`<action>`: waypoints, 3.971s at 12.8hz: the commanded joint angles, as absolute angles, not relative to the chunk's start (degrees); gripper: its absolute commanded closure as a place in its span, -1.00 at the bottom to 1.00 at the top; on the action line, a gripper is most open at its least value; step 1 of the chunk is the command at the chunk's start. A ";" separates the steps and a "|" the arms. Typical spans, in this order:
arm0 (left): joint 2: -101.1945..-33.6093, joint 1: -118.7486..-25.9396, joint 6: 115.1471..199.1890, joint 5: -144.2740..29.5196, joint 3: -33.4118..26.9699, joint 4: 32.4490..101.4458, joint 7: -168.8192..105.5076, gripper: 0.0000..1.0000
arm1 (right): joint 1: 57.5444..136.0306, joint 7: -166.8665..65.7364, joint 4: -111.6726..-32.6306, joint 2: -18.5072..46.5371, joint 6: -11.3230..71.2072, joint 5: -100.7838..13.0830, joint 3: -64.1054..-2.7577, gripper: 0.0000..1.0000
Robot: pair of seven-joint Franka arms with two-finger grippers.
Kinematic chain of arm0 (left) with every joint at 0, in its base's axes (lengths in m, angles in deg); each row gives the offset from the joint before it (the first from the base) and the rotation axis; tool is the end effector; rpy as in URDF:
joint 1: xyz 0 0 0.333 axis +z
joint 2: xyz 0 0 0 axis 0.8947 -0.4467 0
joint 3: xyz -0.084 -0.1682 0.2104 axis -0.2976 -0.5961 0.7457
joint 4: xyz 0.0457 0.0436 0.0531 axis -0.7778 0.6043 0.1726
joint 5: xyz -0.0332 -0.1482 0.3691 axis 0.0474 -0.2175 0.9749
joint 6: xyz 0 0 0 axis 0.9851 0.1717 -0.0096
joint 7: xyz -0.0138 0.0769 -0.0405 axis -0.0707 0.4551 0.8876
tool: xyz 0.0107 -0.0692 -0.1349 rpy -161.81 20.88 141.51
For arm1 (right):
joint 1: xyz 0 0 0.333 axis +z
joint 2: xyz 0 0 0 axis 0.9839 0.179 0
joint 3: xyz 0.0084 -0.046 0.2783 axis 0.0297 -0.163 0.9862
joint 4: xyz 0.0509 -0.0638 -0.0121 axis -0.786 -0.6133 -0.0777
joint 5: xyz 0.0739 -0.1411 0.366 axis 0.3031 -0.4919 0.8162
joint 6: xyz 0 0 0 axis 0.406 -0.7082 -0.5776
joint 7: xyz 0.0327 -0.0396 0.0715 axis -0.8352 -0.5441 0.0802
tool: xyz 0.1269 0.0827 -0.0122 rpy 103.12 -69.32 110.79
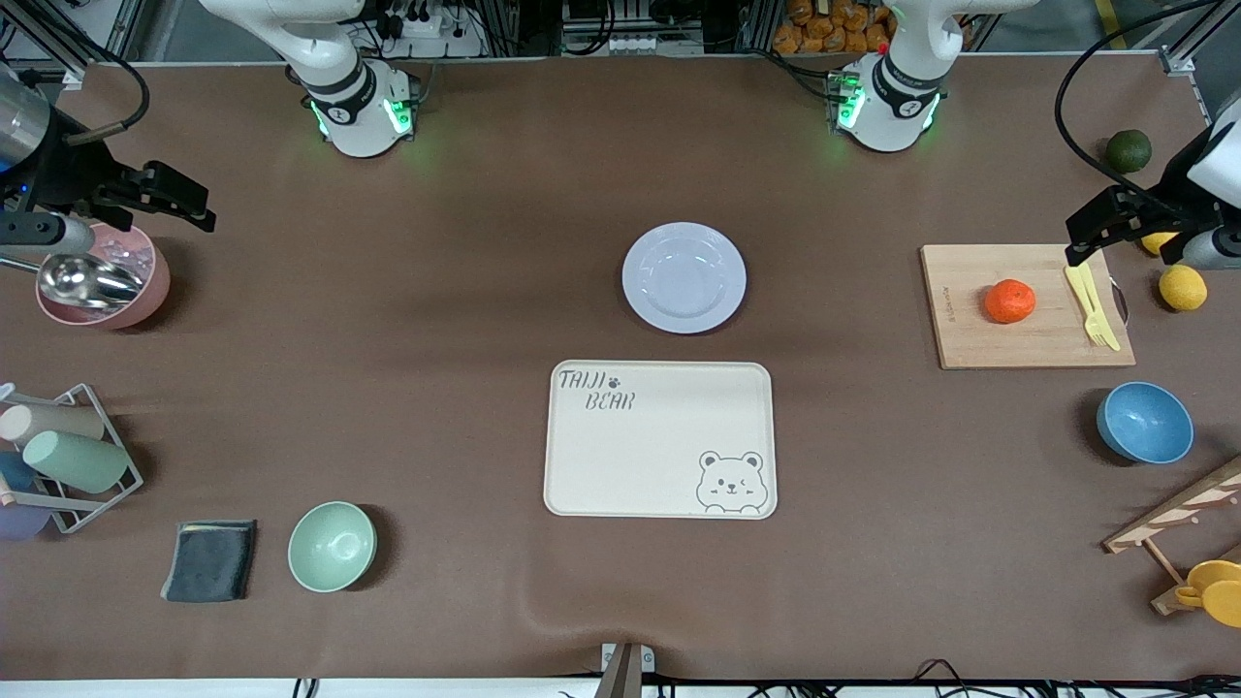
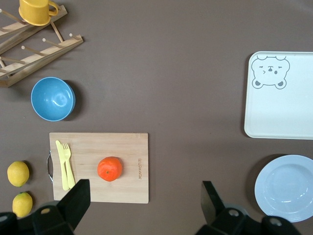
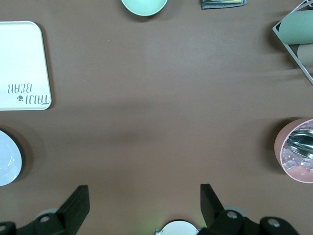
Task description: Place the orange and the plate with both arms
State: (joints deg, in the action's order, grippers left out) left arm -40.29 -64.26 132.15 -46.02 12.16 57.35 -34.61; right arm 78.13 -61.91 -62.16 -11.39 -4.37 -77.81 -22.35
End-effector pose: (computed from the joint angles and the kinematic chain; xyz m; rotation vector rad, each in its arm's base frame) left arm 0.5594 -0.0298 0.5640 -3.1014 0.0043 -0.0967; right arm 0.5289 0.0468 0.5610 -3.0977 0.0525 0.1651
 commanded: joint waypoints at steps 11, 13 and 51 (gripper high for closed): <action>-42.84 -60.75 148.59 -46.28 12.73 74.24 -35.82 -1.00 | 77.58 -60.25 -61.46 -9.10 -5.17 -78.15 -22.18 -1.00; -43.27 -59.61 154.06 -45.84 12.73 80.41 -35.82 -1.00 | 77.75 -61.13 -62.51 -7.70 -6.66 -76.23 -22.09 -1.00; -55.23 -43.25 181.07 -35.11 11.51 104.61 -39.95 1.00 | 83.29 -47.42 -99.87 -1.45 27.69 -25.33 -22.01 -1.00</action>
State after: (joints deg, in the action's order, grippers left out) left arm -55.87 -44.06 180.63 -35.84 12.79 104.77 -39.26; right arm 82.63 -48.71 -98.84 -1.20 26.26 -26.98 -21.94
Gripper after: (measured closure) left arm 0.282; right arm 0.000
